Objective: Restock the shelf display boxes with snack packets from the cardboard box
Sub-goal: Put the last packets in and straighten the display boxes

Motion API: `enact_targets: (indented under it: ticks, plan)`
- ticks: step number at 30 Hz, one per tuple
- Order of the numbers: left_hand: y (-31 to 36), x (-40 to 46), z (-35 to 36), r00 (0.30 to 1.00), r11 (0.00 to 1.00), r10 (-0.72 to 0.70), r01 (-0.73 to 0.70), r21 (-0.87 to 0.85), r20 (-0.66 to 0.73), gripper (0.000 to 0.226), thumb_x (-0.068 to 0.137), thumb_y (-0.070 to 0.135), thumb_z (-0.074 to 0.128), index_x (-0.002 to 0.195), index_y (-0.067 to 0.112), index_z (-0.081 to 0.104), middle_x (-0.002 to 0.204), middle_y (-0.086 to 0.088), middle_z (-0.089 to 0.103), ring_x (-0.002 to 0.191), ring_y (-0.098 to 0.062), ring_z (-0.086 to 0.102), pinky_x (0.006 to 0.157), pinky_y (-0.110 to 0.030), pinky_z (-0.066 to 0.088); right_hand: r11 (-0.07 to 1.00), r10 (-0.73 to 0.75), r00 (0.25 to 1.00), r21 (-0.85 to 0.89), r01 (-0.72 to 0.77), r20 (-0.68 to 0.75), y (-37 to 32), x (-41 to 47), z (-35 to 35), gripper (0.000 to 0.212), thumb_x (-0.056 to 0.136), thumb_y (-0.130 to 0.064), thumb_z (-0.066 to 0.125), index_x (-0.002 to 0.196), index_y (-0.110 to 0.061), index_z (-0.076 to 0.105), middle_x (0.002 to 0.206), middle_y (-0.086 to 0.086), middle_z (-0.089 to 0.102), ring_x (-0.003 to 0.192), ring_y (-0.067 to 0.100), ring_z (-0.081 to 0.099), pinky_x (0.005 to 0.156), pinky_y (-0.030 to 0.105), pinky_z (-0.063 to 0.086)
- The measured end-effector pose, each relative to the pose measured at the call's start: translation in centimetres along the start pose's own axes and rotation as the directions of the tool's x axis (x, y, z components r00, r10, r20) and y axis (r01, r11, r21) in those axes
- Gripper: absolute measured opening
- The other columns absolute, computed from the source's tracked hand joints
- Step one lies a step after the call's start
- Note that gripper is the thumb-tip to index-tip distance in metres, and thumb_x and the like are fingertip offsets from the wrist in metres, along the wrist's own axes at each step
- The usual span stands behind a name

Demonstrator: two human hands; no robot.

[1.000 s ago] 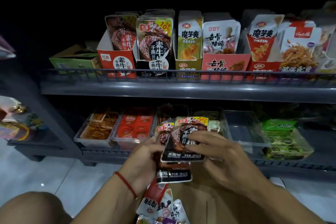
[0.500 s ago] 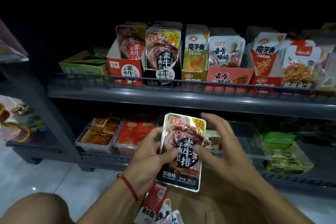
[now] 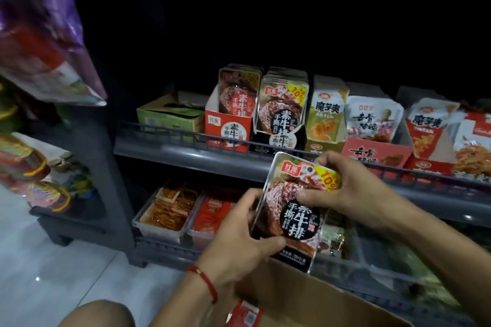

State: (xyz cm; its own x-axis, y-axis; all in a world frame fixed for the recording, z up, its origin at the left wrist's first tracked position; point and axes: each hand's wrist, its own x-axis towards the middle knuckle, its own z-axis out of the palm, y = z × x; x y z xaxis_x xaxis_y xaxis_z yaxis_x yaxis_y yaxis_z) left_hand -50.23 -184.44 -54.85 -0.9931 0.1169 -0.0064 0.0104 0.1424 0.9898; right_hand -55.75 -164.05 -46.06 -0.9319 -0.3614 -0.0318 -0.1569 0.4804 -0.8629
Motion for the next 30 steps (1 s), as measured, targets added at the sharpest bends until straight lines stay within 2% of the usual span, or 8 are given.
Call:
enact_targets:
  ticks: [4, 8, 12, 15, 18, 21, 26, 30]
  plan:
    - [-0.2, 0.2, -1.1, 0.992, 0.990, 0.112, -0.106, 0.091, -0.065, 0.062, 0.083, 0.001, 0.080, 0.123, 0.041, 0.056, 0.116, 0.013, 0.072, 0.112, -0.004, 0.068, 0.099, -0.041, 0.056, 0.939, -0.026, 0.976, -0.330, 0.098, 0.214, -3.6, 1.8, -0.8, 0.048, 0.071, -0.031, 0.088, 0.111, -0.030, 0.062, 0.099, -0.014, 0.075, 0.088, 0.007, 0.073, 0.081, 0.032, 0.062]
    - [0.4, -0.2, -1.5, 0.974, 0.989, 0.147, -0.141, 0.048, -0.173, 0.071, 0.083, 0.006, 0.082, 0.127, 0.052, 0.050, 0.115, 0.013, 0.073, 0.110, -0.004, 0.067, 0.098, -0.040, 0.057, 0.912, -0.041, 0.951, -0.378, 0.161, 0.307, -6.0, 3.0, -1.3, 0.028, 0.085, -0.026, 0.078, 0.110, -0.025, 0.065, 0.100, -0.015, 0.075, 0.090, 0.004, 0.073, 0.079, 0.027, 0.061]
    - [0.9, -0.2, -2.8, 0.935, 0.994, 0.110, -0.113, 0.011, -0.337, 0.090, 0.085, 0.022, 0.081, 0.146, 0.056, 0.024, 0.123, 0.017, 0.057, 0.110, -0.002, 0.061, 0.089, -0.030, 0.058, 0.830, -0.223, 0.968, -0.498, 0.251, 0.115, -9.3, 4.5, -4.1, 0.027, 0.084, -0.031, 0.077, 0.103, -0.042, 0.061, 0.099, -0.014, 0.073, 0.091, 0.000, 0.070, 0.071, 0.024, 0.059]
    - [0.9, -0.4, -3.9, 0.903, 0.995, 0.099, -0.098, 0.025, -0.418, 0.093, 0.090, 0.022, 0.075, 0.153, 0.049, 0.013, 0.120, 0.019, 0.054, 0.105, -0.001, 0.060, 0.082, -0.025, 0.059, 0.811, -0.373, 0.921, -0.522, 0.264, -0.115, -11.6, 6.1, -6.2, 0.022, 0.085, -0.026, 0.079, 0.096, -0.033, 0.062, 0.092, -0.008, 0.070, 0.081, 0.001, 0.069, 0.070, 0.023, 0.053]
    - [0.8, -0.4, -4.1, 0.887, 0.997, 0.072, -0.062, 0.037, -0.457, 0.098, 0.092, 0.016, 0.072, 0.153, 0.051, 0.005, 0.117, 0.018, 0.054, 0.099, -0.003, 0.063, 0.083, -0.032, 0.062, 0.741, -0.479, 0.855, -0.615, 0.270, -0.201, -13.1, 7.9, -6.8, 0.022, 0.085, -0.023, 0.080, 0.094, -0.027, 0.060, 0.085, -0.015, 0.064, 0.075, -0.004, 0.061, 0.063, 0.018, 0.045]
    - [0.7, -0.3, -4.0, 0.879, 0.998, 0.056, -0.033, 0.057, -0.473, 0.101, 0.091, 0.011, 0.071, 0.152, 0.053, 0.003, 0.115, 0.018, 0.055, 0.093, -0.002, 0.065, 0.079, -0.034, 0.063, 0.638, -0.515, 0.843, -0.726, 0.256, -0.156, -13.2, 9.8, -6.3, 0.025, 0.086, -0.023, 0.080, 0.099, -0.026, 0.060, 0.082, -0.018, 0.059, 0.074, -0.008, 0.054, 0.060, 0.016, 0.041]
    - [0.6, 0.0, -4.1, 0.877, 0.998, 0.035, -0.007, 0.061, -0.478, 0.098, 0.092, 0.009, 0.069, 0.152, 0.053, 0.006, 0.114, 0.016, 0.058, 0.085, 0.009, 0.062, 0.064, -0.019, 0.056, 0.520, -0.485, 0.874, -0.810, 0.272, -0.017, -12.3, 12.5, -6.0, 0.029, 0.087, -0.026, 0.079, 0.109, -0.021, 0.061, 0.095, -0.005, 0.060, 0.085, 0.012, 0.057, 0.063, 0.017, 0.040]
    - [0.6, 0.3, -4.1, 0.875, 0.997, 0.018, 0.019, 0.070, -0.484, 0.097, 0.091, 0.010, 0.068, 0.151, 0.055, 0.007, 0.112, 0.017, 0.060, 0.084, 0.008, 0.063, 0.073, -0.032, 0.062, 0.464, -0.379, 0.924, -0.855, 0.229, 0.042, -11.9, 14.3, -5.5, 0.031, 0.085, -0.030, 0.081, 0.107, -0.023, 0.060, 0.097, -0.005, 0.060, 0.092, 0.016, 0.057, 0.069, 0.026, 0.042]
